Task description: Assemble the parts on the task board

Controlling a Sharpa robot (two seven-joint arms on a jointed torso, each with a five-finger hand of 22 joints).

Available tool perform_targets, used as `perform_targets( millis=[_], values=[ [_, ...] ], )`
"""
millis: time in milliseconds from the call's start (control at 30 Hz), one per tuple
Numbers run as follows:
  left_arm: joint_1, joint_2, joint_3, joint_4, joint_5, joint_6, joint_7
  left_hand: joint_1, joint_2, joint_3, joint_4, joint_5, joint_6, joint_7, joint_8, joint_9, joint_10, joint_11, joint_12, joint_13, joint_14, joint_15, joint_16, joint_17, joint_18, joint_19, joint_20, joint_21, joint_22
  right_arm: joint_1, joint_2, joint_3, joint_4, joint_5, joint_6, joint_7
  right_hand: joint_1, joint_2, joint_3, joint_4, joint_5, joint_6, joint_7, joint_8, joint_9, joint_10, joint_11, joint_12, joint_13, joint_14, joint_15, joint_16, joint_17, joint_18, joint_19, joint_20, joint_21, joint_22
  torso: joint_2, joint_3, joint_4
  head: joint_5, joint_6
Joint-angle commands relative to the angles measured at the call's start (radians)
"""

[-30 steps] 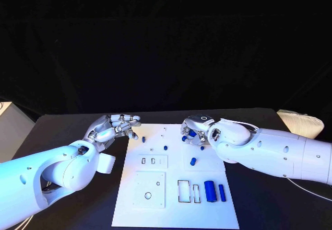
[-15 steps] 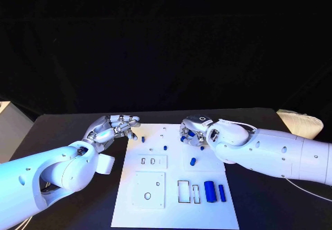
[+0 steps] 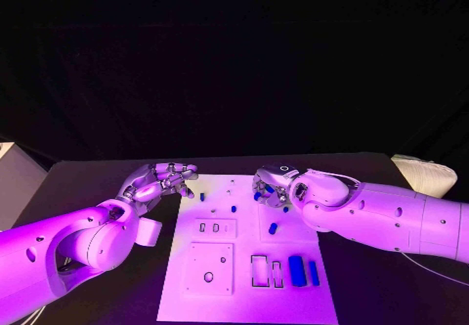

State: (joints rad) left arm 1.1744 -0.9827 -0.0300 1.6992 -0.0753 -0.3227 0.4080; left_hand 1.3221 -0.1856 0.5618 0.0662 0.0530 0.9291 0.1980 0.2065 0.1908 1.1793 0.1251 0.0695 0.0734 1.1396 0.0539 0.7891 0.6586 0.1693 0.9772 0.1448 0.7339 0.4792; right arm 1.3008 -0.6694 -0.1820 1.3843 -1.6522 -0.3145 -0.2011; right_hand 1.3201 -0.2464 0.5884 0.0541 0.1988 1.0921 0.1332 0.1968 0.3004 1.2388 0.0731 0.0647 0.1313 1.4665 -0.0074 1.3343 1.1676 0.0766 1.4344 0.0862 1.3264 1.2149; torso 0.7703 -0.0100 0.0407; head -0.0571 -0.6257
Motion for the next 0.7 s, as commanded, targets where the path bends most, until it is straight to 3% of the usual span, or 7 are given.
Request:
perform_targets(
  millis=[33, 267, 467, 700],
  values=[
    [0.002, 0.001, 0.001, 0.0, -0.003, 0.018, 0.003, -0.007, 0.0, 0.008, -0.002, 0.001, -0.009, 0.002, -0.007, 0.002, -0.008, 0.003, -0.004, 0.001, -0.005, -0.001, 0.006, 0.001, 0.01, -0.008, 0.002, 0.007, 0.002, -0.005, 0.002, -0.003, -0.004, -0.005, 0.04, -0.016, -0.012, 0.003, 0.005, 0.003, 0.003, -0.007, 0.004, 0.001, 0.002, -0.007, 0.0, -0.004, -0.001, 0.031, -0.003, 0.002, -0.003, -0.007, 0.0, 0.004, 0.0, -0.001, 0.001, -0.0005, -0.0001, -0.001, 0.0],
    [0.002, 0.001, 0.001, -0.001, -0.002, 0.018, 0.003, -0.007, 0.0, 0.008, -0.002, 0.001, -0.009, 0.002, -0.007, 0.002, -0.008, 0.003, -0.004, 0.001, -0.005, -0.001, 0.006, 0.001, 0.01, -0.008, 0.002, 0.007, 0.002, -0.006, 0.002, -0.004, 0.002, -0.001, 0.019, -0.016, -0.009, 0.019, 0.019, 0.006, 0.021, 0.008, -0.004, 0.013, 0.013, 0.007, -0.006, 0.002, 0.001, 0.029, -0.006, 0.004, -0.006, -0.007, -0.001, 0.003, 0.004, 0.007, 0.002, -0.0014, 0.0009, -0.002, 0.002],
    [0.002, 0.0, 0.001, -0.003, -0.002, 0.018, 0.003, -0.007, 0.0, 0.008, -0.002, 0.001, -0.009, 0.003, -0.007, 0.002, -0.009, 0.004, -0.004, 0.001, -0.006, 0.0, 0.007, 0.001, 0.01, -0.01, 0.002, 0.008, 0.003, -0.006, -0.008, -0.004, 0.025, 0.005, -0.036, -0.025, -0.012, 0.038, 0.025, 0.01, 0.014, 0.017, -0.01, 0.024, 0.024, 0.021, -0.011, 0.003, 0.002, 0.03, -0.01, 0.009, -0.003, -0.01, 0.003, 0.0, 0.015, 0.023, 0.003, -0.0021, 0.0005, -0.001, 0.005],
    [0.002, -0.001, 0.001, -0.003, -0.001, 0.018, 0.002, -0.006, 0.0, 0.009, -0.003, 0.001, -0.01, 0.003, -0.008, 0.002, -0.01, 0.004, -0.004, 0.001, -0.008, 0.0, 0.007, 0.001, 0.01, -0.012, 0.003, 0.01, 0.005, 0.0, -0.017, 0.002, 0.054, 0.009, -0.083, -0.066, -0.017, 0.04, 0.024, 0.014, 0.011, 0.018, -0.012, 0.027, 0.028, 0.025, -0.012, 0.003, 0.002, 0.031, -0.011, 0.011, -0.002, -0.01, 0.004, -0.001, 0.017, 0.026, 0.003, -0.0032, 0.0012, 0.0, 0.008]
  ],
)
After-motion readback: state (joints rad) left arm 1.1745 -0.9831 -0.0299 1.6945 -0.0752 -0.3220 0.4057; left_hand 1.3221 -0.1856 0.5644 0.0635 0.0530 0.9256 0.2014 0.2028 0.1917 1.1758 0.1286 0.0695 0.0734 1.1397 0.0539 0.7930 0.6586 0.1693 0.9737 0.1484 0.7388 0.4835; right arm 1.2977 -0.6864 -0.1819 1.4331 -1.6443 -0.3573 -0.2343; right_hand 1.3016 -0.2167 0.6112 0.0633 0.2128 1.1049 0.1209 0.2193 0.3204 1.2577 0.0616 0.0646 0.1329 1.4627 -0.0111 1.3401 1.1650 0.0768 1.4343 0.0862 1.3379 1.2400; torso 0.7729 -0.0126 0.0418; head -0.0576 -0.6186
